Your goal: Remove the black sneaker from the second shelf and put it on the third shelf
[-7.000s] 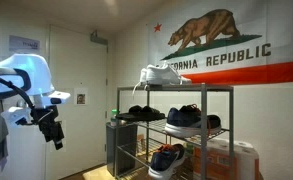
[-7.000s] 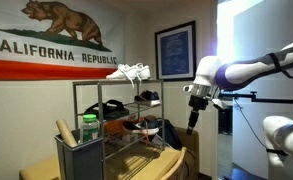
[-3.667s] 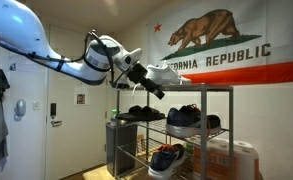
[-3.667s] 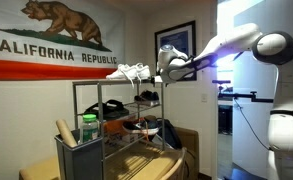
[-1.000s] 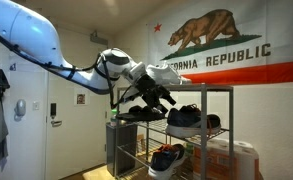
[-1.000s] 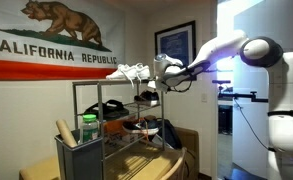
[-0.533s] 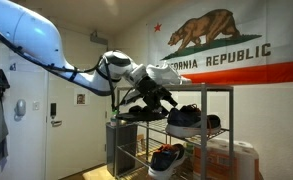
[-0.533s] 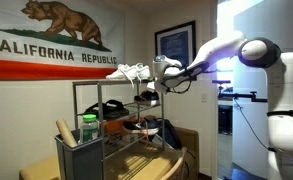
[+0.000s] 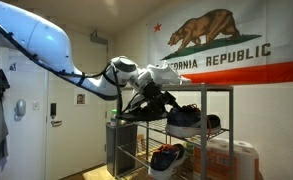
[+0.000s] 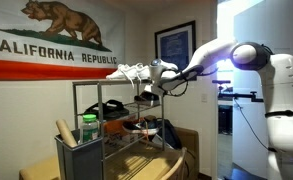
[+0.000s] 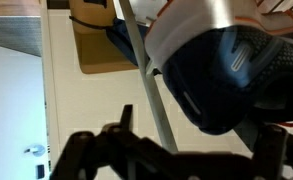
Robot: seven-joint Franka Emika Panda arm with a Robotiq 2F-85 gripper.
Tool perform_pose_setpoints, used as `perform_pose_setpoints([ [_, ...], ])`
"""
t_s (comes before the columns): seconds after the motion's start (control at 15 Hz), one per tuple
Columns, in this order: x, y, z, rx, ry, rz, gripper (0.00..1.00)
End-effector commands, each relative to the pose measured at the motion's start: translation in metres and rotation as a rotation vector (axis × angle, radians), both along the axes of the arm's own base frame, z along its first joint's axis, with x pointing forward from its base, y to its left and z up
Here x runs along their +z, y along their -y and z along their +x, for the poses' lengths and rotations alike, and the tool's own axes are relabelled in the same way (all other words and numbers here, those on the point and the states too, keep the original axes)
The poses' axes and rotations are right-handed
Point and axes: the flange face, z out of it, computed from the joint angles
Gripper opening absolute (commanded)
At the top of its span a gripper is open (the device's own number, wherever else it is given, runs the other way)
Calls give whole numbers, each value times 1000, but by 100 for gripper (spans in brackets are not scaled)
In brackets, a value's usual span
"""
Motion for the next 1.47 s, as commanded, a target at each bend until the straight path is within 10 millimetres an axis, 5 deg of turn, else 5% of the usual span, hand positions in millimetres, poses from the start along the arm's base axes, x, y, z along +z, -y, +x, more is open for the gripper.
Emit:
perform_pose_setpoints([
  [0.0,5,-4,15,-10,27,-13,75],
  [0.07,6,-6,17,-7,31,-15,74],
  [0.6,21,-3,12,-7,44,-26,14],
  [1.4,49,-2,-35,28,-68,-130,11],
])
